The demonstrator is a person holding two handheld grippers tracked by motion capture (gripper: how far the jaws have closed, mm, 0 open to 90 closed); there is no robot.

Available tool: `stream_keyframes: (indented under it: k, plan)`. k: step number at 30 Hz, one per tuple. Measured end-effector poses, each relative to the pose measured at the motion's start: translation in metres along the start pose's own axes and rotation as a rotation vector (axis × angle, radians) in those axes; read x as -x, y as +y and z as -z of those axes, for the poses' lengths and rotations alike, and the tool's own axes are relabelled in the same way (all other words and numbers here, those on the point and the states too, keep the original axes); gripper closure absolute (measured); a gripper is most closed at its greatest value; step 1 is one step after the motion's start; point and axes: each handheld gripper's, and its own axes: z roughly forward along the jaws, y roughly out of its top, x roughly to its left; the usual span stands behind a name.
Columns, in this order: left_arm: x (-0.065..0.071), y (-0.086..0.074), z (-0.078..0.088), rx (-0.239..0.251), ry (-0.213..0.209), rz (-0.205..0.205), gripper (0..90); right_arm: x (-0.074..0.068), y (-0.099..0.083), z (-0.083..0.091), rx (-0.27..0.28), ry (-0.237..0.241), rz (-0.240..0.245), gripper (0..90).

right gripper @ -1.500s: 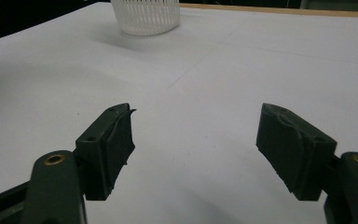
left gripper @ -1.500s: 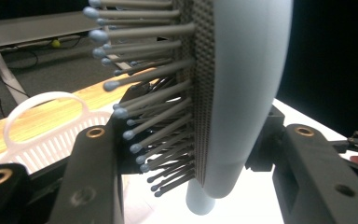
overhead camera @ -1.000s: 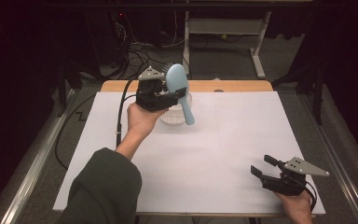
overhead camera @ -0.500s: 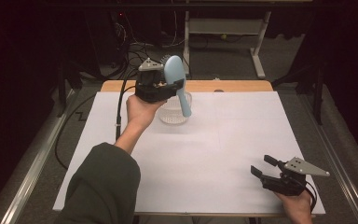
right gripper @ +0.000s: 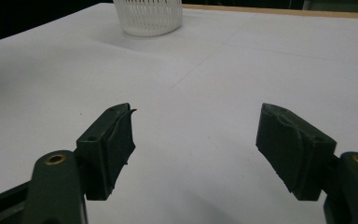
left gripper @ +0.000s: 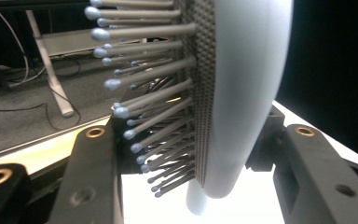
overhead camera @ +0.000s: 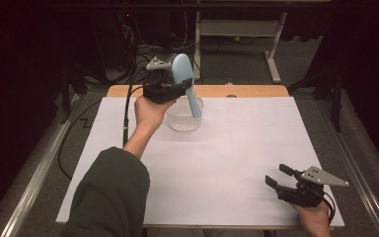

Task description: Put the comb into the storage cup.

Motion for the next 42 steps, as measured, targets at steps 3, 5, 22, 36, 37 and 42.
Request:
stream_keyframes:
  k: [3,5,22,36,37,42]
  plan:
    - [-0.003,0.001,-0.003,0.001,0.012,0.006,49.5,0.000,0.000,0.000,0.000,0.001,0.001,27.9]
    - [-0.005,0.001,-0.005,0.005,0.019,0.006,49.5,0.000,0.000,0.000,0.000,0.001,0.001,28.0]
    - [-0.020,-0.002,-0.020,-0.015,0.087,0.020,49.3,0.000,0.000,0.001,-0.002,-0.005,-0.004,28.3]
    - [-0.023,-0.010,-0.040,-0.051,0.118,0.025,49.0,0.000,0.000,0.001,0.002,0.003,0.002,28.4]
    - [-0.023,-0.011,-0.041,-0.051,0.120,0.025,49.0,0.000,0.000,0.000,0.001,0.002,-0.001,28.4]
    - [-0.027,-0.019,-0.048,-0.064,0.124,0.040,48.9,0.000,0.000,0.001,0.000,0.006,0.000,28.4]
